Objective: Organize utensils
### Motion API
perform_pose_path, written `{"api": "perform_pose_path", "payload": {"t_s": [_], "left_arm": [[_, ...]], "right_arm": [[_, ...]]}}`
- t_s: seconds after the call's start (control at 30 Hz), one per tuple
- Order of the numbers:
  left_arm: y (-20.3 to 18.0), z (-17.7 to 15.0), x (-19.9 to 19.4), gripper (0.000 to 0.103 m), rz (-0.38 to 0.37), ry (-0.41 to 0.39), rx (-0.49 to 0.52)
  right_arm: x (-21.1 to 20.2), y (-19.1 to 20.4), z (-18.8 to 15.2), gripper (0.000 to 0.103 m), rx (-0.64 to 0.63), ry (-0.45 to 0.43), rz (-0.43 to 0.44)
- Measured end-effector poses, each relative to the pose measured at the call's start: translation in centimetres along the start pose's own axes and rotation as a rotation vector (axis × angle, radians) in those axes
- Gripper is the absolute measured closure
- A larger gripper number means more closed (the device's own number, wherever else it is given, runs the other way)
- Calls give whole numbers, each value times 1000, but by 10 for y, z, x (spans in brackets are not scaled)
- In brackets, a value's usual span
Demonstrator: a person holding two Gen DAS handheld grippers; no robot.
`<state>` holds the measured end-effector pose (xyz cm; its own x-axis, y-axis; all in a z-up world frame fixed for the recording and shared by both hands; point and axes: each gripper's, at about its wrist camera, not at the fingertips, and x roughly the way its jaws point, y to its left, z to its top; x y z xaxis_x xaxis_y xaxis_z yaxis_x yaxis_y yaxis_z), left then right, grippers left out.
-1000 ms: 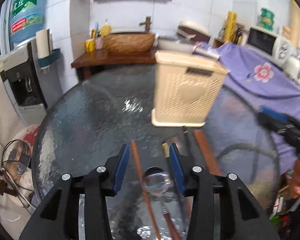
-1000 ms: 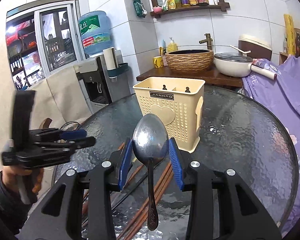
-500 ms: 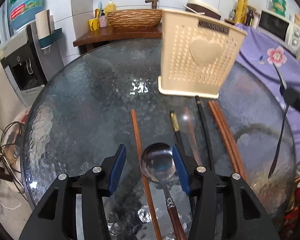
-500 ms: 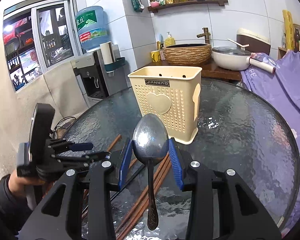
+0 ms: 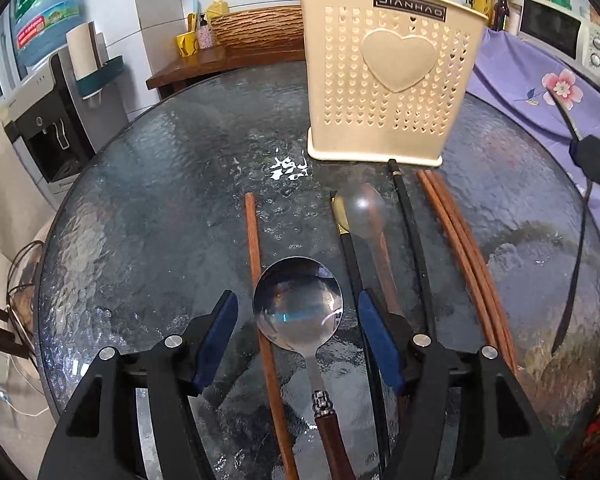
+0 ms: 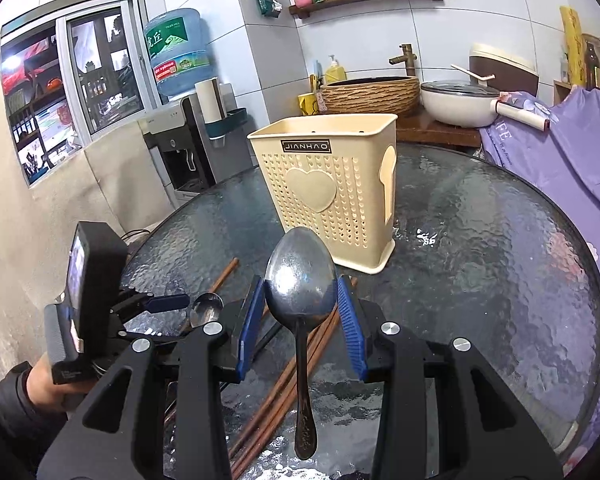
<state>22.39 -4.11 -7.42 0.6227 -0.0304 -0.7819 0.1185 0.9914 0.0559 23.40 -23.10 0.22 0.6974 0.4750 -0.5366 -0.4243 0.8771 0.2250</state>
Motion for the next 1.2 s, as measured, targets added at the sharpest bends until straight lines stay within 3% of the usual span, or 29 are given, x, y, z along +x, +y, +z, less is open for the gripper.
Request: {"api": "perform_pose_path", "payload": {"t_s": [0.07, 0.17, 0.43, 0.6, 0.8, 1.0, 1.2], "left_arm": [[-4, 2, 1, 43, 26, -12, 9], [-5, 4, 4, 57, 31, -3, 10], [-11, 4, 5, 57, 51, -14, 35], [-5, 3, -7, 57, 13, -43, 11], [8, 8, -51, 57, -97, -162, -30], [16, 13, -81, 57, -164, -232, -56], [19, 13, -97, 57, -197, -277, -70]], "right_arm": [[0, 0, 0, 65, 1, 0, 0], [1, 0, 0, 65, 3, 1, 0], [4, 1, -3, 65, 5, 8, -6], [3, 2, -3, 65, -1, 3, -12], [-9, 3, 3, 65, -6, -41, -3], [-27, 7, 11, 65, -18, -90, 10], [-32, 14, 13, 65, -34, -98, 14]]}}
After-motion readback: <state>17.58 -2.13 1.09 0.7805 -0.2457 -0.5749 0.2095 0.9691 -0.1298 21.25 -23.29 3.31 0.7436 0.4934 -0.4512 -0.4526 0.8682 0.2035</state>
